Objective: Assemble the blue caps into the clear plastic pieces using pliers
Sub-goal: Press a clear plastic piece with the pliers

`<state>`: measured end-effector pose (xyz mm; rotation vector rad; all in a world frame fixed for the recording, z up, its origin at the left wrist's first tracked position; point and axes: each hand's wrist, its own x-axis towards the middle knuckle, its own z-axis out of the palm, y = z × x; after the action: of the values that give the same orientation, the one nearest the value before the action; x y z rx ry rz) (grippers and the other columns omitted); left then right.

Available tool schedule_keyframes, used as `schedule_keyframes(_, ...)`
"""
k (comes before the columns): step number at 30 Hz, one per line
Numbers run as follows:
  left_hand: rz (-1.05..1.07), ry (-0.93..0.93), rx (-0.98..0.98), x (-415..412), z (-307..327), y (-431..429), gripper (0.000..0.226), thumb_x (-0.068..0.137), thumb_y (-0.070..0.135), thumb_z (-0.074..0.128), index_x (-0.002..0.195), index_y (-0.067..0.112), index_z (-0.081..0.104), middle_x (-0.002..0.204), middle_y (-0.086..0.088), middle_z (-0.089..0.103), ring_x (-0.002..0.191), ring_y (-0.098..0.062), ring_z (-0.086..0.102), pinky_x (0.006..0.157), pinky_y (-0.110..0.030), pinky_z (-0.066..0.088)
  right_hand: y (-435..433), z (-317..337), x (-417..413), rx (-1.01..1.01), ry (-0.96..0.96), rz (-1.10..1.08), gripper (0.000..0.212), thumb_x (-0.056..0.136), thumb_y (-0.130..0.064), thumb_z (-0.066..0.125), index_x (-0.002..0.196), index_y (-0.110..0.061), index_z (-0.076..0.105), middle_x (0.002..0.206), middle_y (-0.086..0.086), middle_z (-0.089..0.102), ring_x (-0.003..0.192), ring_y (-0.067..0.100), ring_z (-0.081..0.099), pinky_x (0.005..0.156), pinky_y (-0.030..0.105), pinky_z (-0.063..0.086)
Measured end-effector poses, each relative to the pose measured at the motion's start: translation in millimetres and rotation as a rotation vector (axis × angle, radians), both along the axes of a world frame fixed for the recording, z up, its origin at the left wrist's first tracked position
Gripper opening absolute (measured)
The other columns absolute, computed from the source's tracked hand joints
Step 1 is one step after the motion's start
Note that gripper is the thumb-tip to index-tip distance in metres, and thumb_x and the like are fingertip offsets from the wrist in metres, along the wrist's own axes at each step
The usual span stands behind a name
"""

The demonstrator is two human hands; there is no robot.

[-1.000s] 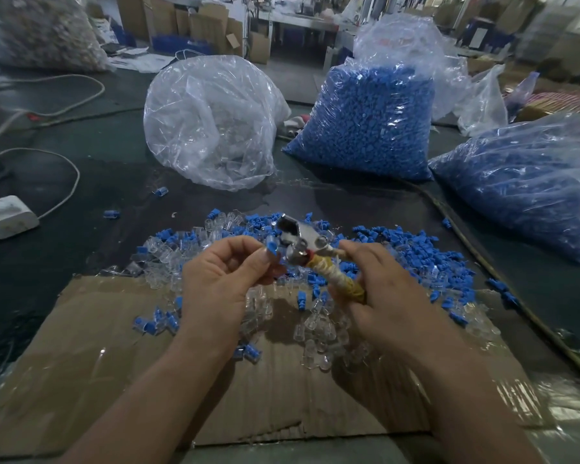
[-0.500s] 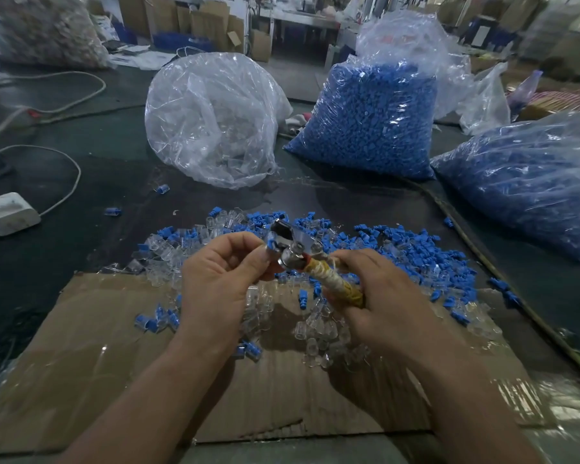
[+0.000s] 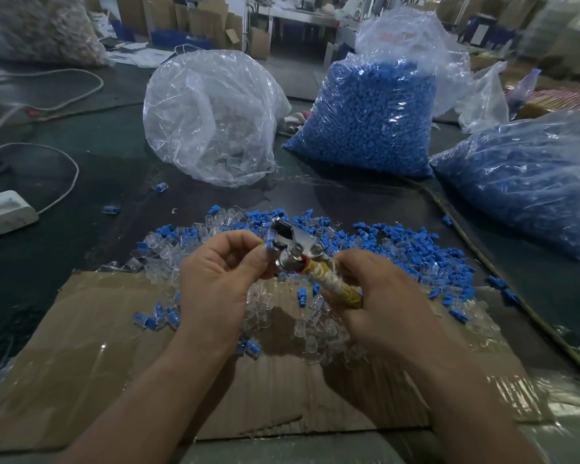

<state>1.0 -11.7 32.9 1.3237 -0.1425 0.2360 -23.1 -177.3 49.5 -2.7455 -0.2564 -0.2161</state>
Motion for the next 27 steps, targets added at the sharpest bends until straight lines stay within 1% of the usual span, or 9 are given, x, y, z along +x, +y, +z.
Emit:
schedule_keyframes(2, 0.004, -0.001, 0.004, 0.1, -0.8, 0.1, 0.005, 0.071, 0.008, 0.061, 0.076, 0.007, 0.061, 0.064, 0.002, 0.068, 0.056, -0.006, 0.062, 0.055, -0.015, 0.051, 0.3, 0.1, 0.5, 0.015, 0.011, 0.012, 0.023, 0.084, -0.031, 0.062, 0.090, -0.034, 0.040, 0.087, -0.012, 0.048, 0.079, 0.003, 0.042, 0.064, 0.015, 0.031)
schedule_keyframes(4, 0.005, -0.001, 0.011, 0.2, -1.3, -0.1, 0.004, 0.074, 0.004, 0.061, 0.077, 0.006, 0.061, 0.064, 0.002, 0.068, 0.056, -0.006, 0.062, 0.056, -0.015, 0.051, 0.5, -0.4, 1.1, 0.014, 0.004, 0.013, 0.024, 0.084, -0.030, 0.062, 0.088, -0.033, 0.039, 0.084, -0.013, 0.047, 0.075, 0.002, 0.040, 0.061, 0.012, 0.027)
schedule_keyframes(9, 0.002, -0.012, 0.006, 0.0, 0.4, -0.2, 0.012, 0.068, 0.014, 0.062, 0.077, 0.006, 0.061, 0.064, 0.002, 0.068, 0.056, -0.006, 0.062, 0.055, -0.014, 0.050, 0.3, -2.2, 0.9, 0.010, -0.019, 0.006, 0.023, 0.083, -0.032, 0.063, 0.085, -0.032, 0.040, 0.077, -0.015, 0.044, 0.069, -0.001, 0.039, 0.058, 0.014, 0.027)
schedule_keyframes(14, 0.008, -0.006, 0.019, 0.2, 0.5, 1.3, 0.014, 0.066, 0.017, 0.062, 0.076, 0.008, 0.061, 0.062, 0.003, 0.067, 0.055, -0.005, 0.062, 0.055, -0.014, 0.050, 1.0, -5.2, 2.7, 0.014, -0.029, 0.004, 0.021, 0.083, -0.034, 0.062, 0.085, -0.033, 0.041, 0.080, -0.014, 0.047, 0.072, 0.001, 0.041, 0.061, 0.014, 0.031)
schedule_keyframes(16, 0.013, 0.005, 0.031, 0.8, 0.8, 1.8, 0.013, 0.065, 0.018, 0.063, 0.075, 0.010, 0.062, 0.062, 0.003, 0.068, 0.055, -0.006, 0.063, 0.055, -0.014, 0.050, 0.2, -7.4, 4.1, 0.024, -0.050, -0.009, 0.019, 0.082, -0.035, 0.063, 0.092, -0.032, 0.047, 0.085, -0.014, 0.047, 0.077, 0.003, 0.042, 0.064, 0.013, 0.030)
schedule_keyframes(19, 0.027, 0.043, 0.043, 5.0, 2.4, 8.1, 0.005, 0.070, 0.010, 0.064, 0.075, 0.012, 0.063, 0.064, 0.000, 0.069, 0.056, -0.011, 0.066, 0.053, -0.015, 0.051, -5.2, -10.4, 6.7, -0.004, -0.129, -0.057, 0.036, 0.080, -0.032, 0.067, 0.113, -0.022, 0.055, 0.099, -0.009, 0.050, 0.092, 0.007, 0.043, 0.071, 0.018, 0.030)
schedule_keyframes(22, 0.044, 0.067, 0.113, 12.3, 5.3, 21.2, 0.014, 0.076, 0.000, 0.063, 0.078, 0.014, 0.063, 0.063, 0.001, 0.069, 0.053, -0.011, 0.065, 0.052, -0.017, 0.052, -14.8, -12.6, 10.8, 0.004, -0.175, -0.134, 0.048, 0.080, -0.034, 0.066, 0.124, -0.022, 0.051, 0.113, -0.004, 0.054, 0.104, 0.012, 0.045, 0.079, 0.023, 0.028)
schedule_keyframes(25, 0.049, 0.114, 0.227, 18.8, 8.9, 33.4, 0.019, 0.078, -0.004, 0.062, 0.071, 0.014, 0.065, 0.056, 0.004, 0.067, 0.047, -0.003, 0.058, 0.048, -0.013, 0.049, -24.8, -17.5, 16.2, -0.003, -0.130, -0.204, 0.056, 0.080, -0.045, 0.062, 0.131, -0.028, 0.044, 0.118, -0.004, 0.052, 0.107, 0.010, 0.040, 0.081, 0.023, 0.025)
schedule_keyframes(27, 0.054, 0.144, 0.289, 22.2, 10.4, 39.4, 0.020, 0.078, -0.004, 0.062, 0.067, 0.013, 0.066, 0.051, 0.004, 0.064, 0.042, -0.001, 0.053, 0.043, -0.012, 0.045, -31.6, -20.9, 19.3, -0.046, -0.093, -0.256, 0.061, 0.079, -0.051, 0.061, 0.132, -0.030, 0.042, 0.119, -0.004, 0.052, 0.108, 0.012, 0.041, 0.081, 0.025, 0.027)
